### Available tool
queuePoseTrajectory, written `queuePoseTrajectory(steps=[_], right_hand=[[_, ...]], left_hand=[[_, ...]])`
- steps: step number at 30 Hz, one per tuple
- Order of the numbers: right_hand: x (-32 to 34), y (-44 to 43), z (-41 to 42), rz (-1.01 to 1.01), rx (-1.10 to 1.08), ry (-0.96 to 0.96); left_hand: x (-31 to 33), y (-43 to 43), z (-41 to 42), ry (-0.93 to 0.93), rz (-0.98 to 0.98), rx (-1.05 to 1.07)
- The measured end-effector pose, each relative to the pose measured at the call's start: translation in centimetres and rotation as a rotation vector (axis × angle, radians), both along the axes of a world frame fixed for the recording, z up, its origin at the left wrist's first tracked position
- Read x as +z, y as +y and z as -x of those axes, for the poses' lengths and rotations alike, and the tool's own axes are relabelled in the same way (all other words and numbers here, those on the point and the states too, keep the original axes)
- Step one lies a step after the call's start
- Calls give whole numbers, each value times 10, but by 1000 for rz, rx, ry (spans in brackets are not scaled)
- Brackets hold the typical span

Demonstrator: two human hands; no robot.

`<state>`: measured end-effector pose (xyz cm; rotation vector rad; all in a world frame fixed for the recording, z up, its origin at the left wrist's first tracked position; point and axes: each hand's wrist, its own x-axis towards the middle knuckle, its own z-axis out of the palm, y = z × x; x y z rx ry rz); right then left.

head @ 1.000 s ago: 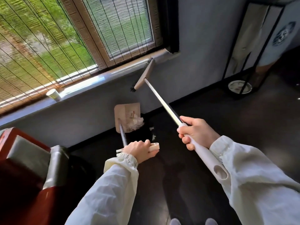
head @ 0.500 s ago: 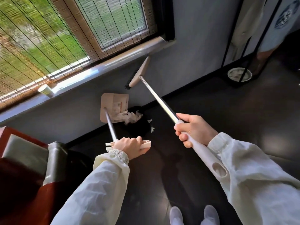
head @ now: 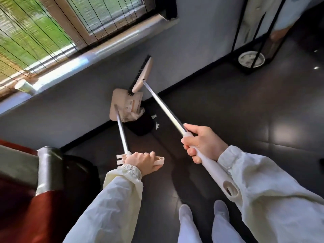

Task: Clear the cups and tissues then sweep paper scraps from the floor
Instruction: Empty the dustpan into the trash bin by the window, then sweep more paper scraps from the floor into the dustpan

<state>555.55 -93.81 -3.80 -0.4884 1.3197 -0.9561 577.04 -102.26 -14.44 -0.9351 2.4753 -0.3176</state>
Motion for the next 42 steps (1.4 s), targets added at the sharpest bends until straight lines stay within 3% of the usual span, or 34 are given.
queuePoseTrajectory(steps=[12, 22, 29, 34, 38, 42], right_hand=[[24, 11, 11, 87, 5, 4], [3, 34, 23, 73, 10, -2], [1, 31, 12, 37, -16, 3], [25, 17, -2, 71, 13, -32], [43, 12, -11, 67, 57, -24], [65, 11, -3, 2, 141, 27]], left_hand=[[76, -26, -31, 138, 102, -5], [5, 16, 10, 75, -52, 160], [42, -12, 0, 161, 74, 128], [120, -37, -14, 480, 162, 321], [205, -40, -43, 943, 257, 556], [264, -4, -77, 1195, 424, 919]])
